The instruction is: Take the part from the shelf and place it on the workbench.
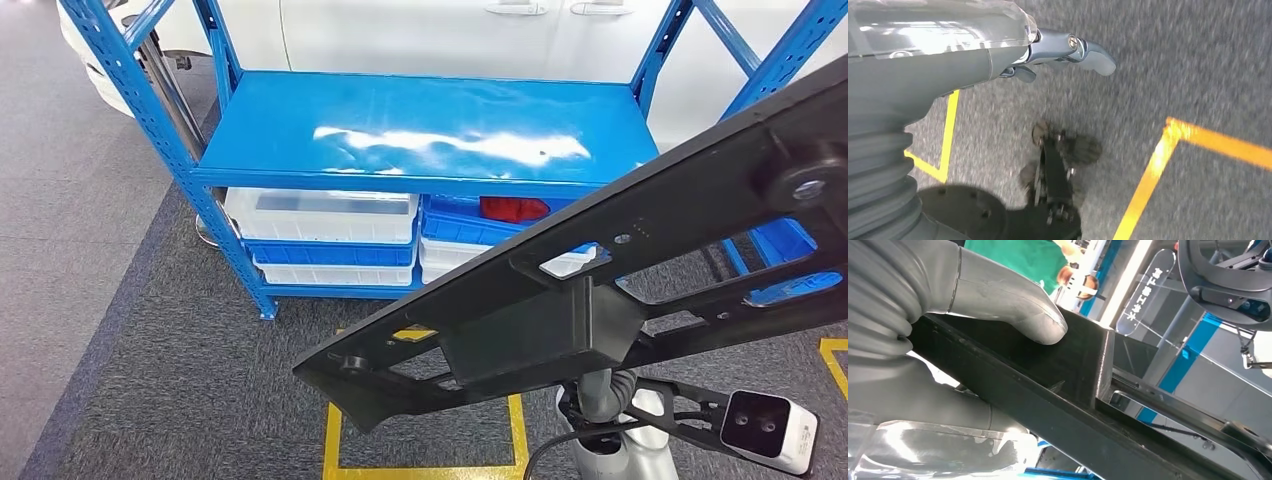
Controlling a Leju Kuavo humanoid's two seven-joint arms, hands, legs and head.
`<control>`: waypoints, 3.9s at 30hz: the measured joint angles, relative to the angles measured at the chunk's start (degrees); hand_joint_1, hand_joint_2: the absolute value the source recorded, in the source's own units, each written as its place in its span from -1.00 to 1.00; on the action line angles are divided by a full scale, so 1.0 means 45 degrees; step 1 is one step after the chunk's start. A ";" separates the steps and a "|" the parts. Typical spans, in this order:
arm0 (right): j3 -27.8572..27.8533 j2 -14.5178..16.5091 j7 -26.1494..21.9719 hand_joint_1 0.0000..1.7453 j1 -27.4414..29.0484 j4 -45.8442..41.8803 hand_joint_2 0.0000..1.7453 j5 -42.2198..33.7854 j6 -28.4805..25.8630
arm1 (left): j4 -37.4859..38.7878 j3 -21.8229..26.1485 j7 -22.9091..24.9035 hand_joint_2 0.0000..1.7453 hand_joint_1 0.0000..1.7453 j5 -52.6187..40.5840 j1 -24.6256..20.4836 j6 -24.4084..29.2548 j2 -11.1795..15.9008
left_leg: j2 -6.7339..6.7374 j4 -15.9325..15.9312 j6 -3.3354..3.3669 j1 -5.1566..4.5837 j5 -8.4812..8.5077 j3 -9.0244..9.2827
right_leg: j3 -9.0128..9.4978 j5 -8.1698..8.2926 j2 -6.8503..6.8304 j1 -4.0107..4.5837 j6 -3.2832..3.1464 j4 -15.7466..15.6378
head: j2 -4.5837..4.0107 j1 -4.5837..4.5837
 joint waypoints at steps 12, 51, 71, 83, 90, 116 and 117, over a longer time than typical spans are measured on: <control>-0.0304 0.0061 0.0000 1.00 0.0257 -0.0599 1.00 0.0472 -0.0616 | -0.0006 -0.0100 -0.0280 1.00 -1.00 -0.0537 -0.0068 0.0709 0.0374 | 0.0635 0.0150 -0.0420 -0.0155 -0.0083 -0.0091 | 0.1038 0.1410 -0.0326 0.0108 -0.0509 -0.2421 | 0.0000 0.0000; 0.0893 -0.0075 0.0001 1.00 0.0451 -0.1597 1.00 0.1339 -0.2193 | -0.0009 -0.0412 0.0761 1.00 -1.00 -0.0503 0.0095 0.0659 0.0575 | -0.0196 0.2421 -0.0653 0.0006 -0.0895 -0.1001 | 0.0765 0.1704 0.0833 0.0021 -0.0652 -0.2359 | 0.0000 -0.0002; 0.1381 -0.0347 0.0000 1.00 -0.0122 -0.1399 1.00 0.1081 -0.2082 | -0.0005 -0.0339 0.0678 1.00 -1.00 -0.0361 0.0048 0.0575 0.0031 | 0.1231 0.0040 -0.0345 -0.0069 -0.0225 0.0166 | 0.0604 0.1575 -0.0944 0.0258 -0.0417 -0.2205 | 0.0000 0.0000; 0.0898 0.0159 0.0000 1.00 -0.0696 -0.1441 1.00 0.0454 -0.1048 | -0.0010 0.0062 0.0697 1.00 -1.00 0.0052 0.0073 0.0780 0.0253 | -0.0424 0.1576 -0.0619 -0.0002 -0.0492 -0.0640 | 0.0721 0.1725 0.0958 0.0127 -0.0764 -0.2340 | 0.0000 -0.0001; 0.0830 0.0307 0.0000 1.00 -0.0764 -0.1378 1.00 0.0364 -0.1142 | -0.0017 0.0177 0.0678 1.00 -1.00 -0.0012 0.0012 0.0615 0.0365 | -0.0541 -0.0032 -0.0201 0.0035 0.0049 0.0016 | 0.0292 0.1522 0.1167 0.0076 -0.0266 -0.1836 | 0.0000 0.0000; 0.0268 0.0782 0.0000 1.00 -0.0084 -0.1759 1.00 0.1314 -0.2225 | -0.0033 -0.0147 0.0403 1.00 -1.00 -0.0855 -0.0018 0.0156 0.0780 | -0.1014 0.0304 -0.0582 0.0060 -0.0006 -0.0217 | 0.0576 0.1647 0.1385 0.0080 -0.0620 -0.2170 | 0.0000 -0.0002; 0.0297 0.0764 0.0000 1.00 -0.0098 -0.1759 1.00 0.1331 -0.2260 | -0.0033 -0.0163 0.0403 1.00 -1.00 -0.0868 -0.0019 0.0135 0.0779 | -0.1119 0.0167 -0.0538 0.0039 -0.0025 -0.0167 | 0.0520 0.1662 0.1518 0.0053 -0.0539 -0.2157 | 0.0000 -0.0002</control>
